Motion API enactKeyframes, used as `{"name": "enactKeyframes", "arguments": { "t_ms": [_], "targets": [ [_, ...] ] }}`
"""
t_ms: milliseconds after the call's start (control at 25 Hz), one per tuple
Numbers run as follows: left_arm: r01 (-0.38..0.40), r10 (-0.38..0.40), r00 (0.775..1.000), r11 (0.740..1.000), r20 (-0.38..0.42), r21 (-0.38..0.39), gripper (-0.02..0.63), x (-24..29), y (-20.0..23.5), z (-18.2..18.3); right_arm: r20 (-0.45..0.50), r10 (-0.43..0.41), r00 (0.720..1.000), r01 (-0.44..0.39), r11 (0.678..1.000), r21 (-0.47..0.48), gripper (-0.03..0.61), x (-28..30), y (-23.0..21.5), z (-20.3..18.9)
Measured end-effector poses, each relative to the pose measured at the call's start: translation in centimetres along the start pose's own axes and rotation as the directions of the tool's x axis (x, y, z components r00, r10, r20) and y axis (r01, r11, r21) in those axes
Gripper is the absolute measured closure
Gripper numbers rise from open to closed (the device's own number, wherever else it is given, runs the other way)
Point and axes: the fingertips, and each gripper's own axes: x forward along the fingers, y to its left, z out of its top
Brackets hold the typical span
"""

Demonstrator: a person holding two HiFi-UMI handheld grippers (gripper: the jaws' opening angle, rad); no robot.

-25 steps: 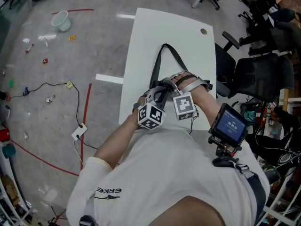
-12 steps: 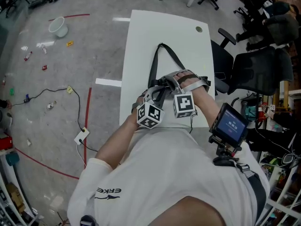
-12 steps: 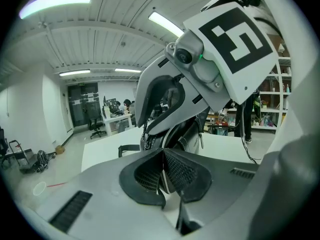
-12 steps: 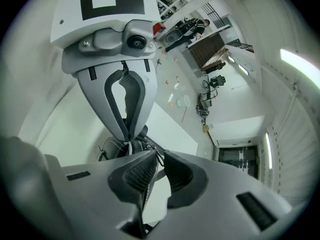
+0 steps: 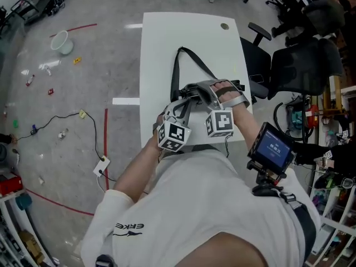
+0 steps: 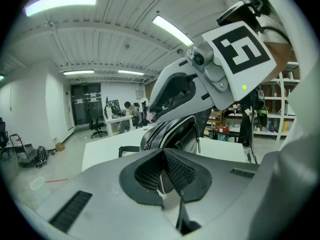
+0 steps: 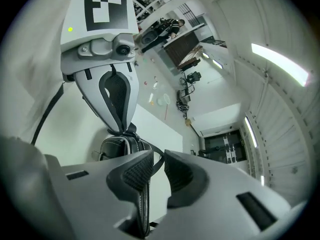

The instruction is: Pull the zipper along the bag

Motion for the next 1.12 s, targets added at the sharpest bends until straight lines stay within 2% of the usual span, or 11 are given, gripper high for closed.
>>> {"name": "enactKeyframes", "arguments": {
  "t_ms": [240,440,560,680,840,1120],
  "targets": [
    [-0.063,0.065,0.997,0.997,0.043,-0.040,0.611,-0.5,-0.5,1.6,0.005,-0.066,0.998,0.065,0.989,0.136,0.515,-2.8,1.3,-1.6],
    [-0.125,0.129,0.990,0.990,0.064,-0.062,0.611,-0.1,-3.0,3.5,0.015,-0.119,0.993,0.112,0.963,0.245,0.515,-6.1,3.0,-4.6],
    [-0.189,0.203,0.976,0.970,0.082,-0.156,0.611,-1.0,-3.9,4.8,0.012,-0.152,0.988,0.139,0.932,0.333,0.515,-8.6,3.8,-6.2],
    [-0.262,0.290,0.952,0.937,0.098,-0.232,0.611,-1.8,-5.2,5.5,0.019,-0.196,0.980,0.168,0.880,0.445,0.520,-11.3,4.4,-8.1],
    [-0.317,0.354,0.928,0.914,0.116,-0.253,0.611,-2.2,-8.9,6.5,0.050,-0.251,0.967,0.178,0.798,0.576,0.548,-15.4,6.4,-10.5],
    [-0.368,0.407,0.906,0.893,0.116,-0.260,0.611,-3.8,-16.7,8.4,0.132,-0.278,0.951,0.072,0.617,0.784,0.574,-23.0,10.1,-13.3]
  ]
}}
